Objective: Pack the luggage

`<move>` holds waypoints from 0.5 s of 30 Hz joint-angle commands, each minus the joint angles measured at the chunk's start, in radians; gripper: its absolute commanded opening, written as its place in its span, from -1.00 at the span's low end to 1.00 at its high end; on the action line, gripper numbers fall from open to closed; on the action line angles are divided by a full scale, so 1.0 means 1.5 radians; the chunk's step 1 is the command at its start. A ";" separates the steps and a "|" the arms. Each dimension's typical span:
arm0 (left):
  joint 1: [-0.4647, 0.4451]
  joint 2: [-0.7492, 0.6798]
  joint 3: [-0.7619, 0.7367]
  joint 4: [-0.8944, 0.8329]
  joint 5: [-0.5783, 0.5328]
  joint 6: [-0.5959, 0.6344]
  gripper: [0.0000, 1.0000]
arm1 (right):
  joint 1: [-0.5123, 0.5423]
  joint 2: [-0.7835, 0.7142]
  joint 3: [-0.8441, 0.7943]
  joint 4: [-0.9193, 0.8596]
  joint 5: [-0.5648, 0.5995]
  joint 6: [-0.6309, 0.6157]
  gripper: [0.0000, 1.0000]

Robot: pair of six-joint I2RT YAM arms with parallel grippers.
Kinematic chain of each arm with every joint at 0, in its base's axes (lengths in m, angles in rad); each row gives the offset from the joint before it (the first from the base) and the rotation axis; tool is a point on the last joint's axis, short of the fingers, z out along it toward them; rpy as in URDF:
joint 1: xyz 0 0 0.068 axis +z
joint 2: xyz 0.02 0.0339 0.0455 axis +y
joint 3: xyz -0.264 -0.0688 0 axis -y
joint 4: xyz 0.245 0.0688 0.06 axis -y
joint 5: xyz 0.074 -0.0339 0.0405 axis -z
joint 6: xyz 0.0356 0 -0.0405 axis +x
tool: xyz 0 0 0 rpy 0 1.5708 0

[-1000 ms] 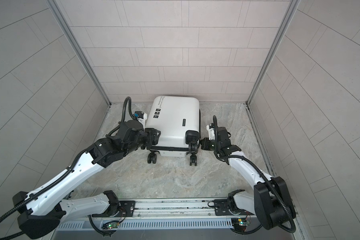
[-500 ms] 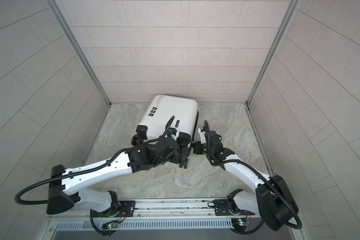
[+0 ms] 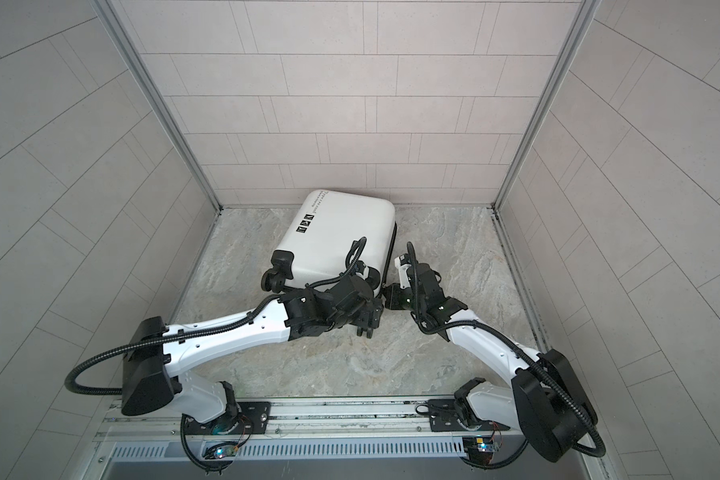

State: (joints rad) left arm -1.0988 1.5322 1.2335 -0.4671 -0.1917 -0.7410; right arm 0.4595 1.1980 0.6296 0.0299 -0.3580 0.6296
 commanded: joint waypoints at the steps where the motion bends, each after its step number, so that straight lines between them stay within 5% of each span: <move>1: 0.009 0.010 0.000 0.024 -0.012 0.000 0.72 | 0.008 -0.010 -0.002 0.051 -0.006 -0.001 -1.00; 8: 0.021 0.030 0.006 0.021 -0.009 0.002 0.24 | 0.008 -0.016 -0.003 0.045 0.002 -0.003 -1.00; 15: 0.035 0.003 0.005 -0.011 -0.027 0.016 -0.72 | 0.000 -0.022 0.008 0.017 0.015 -0.016 -1.00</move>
State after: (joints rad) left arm -1.0653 1.5631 1.2339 -0.4583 -0.1852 -0.7433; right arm 0.4599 1.1980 0.6273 0.0326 -0.3511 0.6254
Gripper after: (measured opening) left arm 0.419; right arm 0.040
